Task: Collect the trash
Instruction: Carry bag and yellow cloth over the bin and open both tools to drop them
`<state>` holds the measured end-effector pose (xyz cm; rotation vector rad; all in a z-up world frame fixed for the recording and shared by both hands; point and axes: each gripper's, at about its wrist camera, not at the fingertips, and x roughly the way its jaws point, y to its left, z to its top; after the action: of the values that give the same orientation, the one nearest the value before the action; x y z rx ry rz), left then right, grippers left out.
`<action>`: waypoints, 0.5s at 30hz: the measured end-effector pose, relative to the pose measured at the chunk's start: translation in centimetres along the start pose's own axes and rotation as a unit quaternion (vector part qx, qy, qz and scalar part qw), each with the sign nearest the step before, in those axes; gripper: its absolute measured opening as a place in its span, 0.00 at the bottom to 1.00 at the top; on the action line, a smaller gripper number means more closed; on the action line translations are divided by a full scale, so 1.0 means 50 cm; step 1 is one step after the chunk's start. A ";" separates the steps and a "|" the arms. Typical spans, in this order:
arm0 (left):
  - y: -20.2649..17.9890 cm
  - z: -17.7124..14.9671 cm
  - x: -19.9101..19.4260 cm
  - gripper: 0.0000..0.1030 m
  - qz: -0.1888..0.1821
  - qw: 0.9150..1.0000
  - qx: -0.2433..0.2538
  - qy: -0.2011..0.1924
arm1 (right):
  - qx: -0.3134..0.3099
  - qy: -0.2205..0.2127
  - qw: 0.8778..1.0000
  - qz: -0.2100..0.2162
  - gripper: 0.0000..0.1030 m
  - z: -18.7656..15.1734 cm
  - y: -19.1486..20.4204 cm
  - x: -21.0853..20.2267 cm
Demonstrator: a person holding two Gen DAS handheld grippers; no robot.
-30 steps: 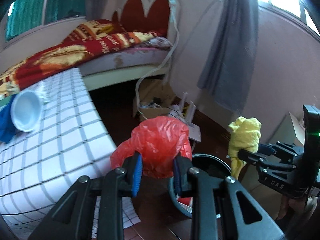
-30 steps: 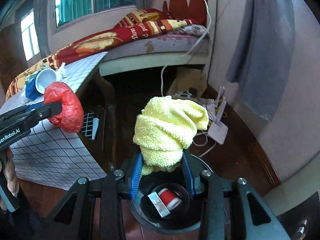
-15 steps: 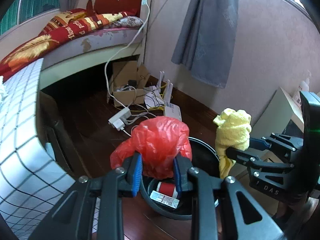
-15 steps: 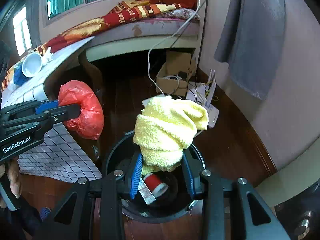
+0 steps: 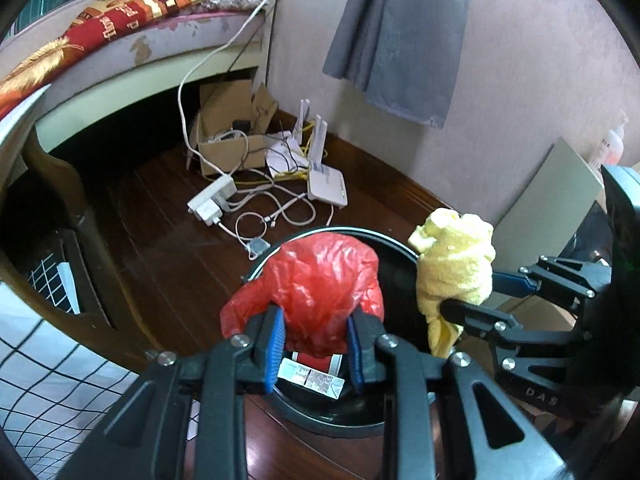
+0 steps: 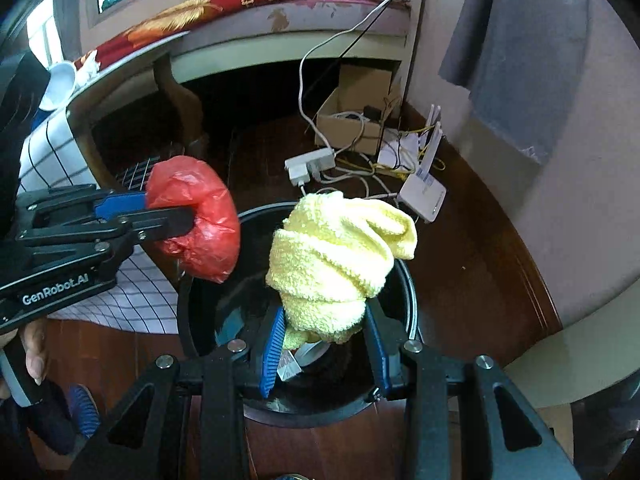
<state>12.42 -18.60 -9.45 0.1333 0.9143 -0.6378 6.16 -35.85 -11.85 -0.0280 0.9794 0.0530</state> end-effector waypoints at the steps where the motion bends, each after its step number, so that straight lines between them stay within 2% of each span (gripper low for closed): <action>1: 0.000 0.000 0.008 0.27 -0.003 1.000 -0.001 0.005 | -0.002 0.002 1.000 0.001 0.39 -0.001 0.000 0.004; 3: 0.004 -0.001 0.025 0.34 -0.023 1.000 -0.008 0.016 | -0.010 0.016 1.000 0.009 0.41 -0.004 -0.001 0.022; 4: 0.009 -0.003 0.032 0.54 -0.023 0.999 -0.016 0.019 | -0.021 0.029 0.999 0.002 0.48 -0.009 0.000 0.038; 5: 0.013 -0.005 0.037 0.80 -0.005 1.000 -0.023 0.020 | -0.028 0.040 0.999 -0.016 0.57 -0.013 -0.001 0.053; 6: 0.016 -0.008 0.038 0.86 0.008 0.999 -0.026 0.016 | -0.030 0.057 0.997 -0.043 0.84 -0.021 -0.007 0.072; 7: 0.021 -0.011 0.038 0.88 0.020 0.999 -0.031 0.011 | -0.029 0.066 0.996 -0.053 0.97 -0.028 -0.014 0.084; 9: 0.031 -0.015 0.040 0.90 0.038 0.998 -0.037 0.016 | -0.018 0.090 0.993 -0.073 0.99 -0.041 -0.033 0.103; 11: 0.038 -0.022 0.042 0.98 0.060 0.997 -0.039 0.021 | -0.008 0.107 0.991 -0.085 1.00 -0.047 -0.047 0.116; 15: 0.043 -0.030 0.039 0.99 0.076 0.996 -0.041 0.020 | 0.012 0.096 0.992 -0.084 1.00 -0.037 -0.061 0.108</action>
<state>13.44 -17.20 -12.20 0.1412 0.9573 -0.4579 7.80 -38.81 -17.35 -0.0941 1.1669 -0.1192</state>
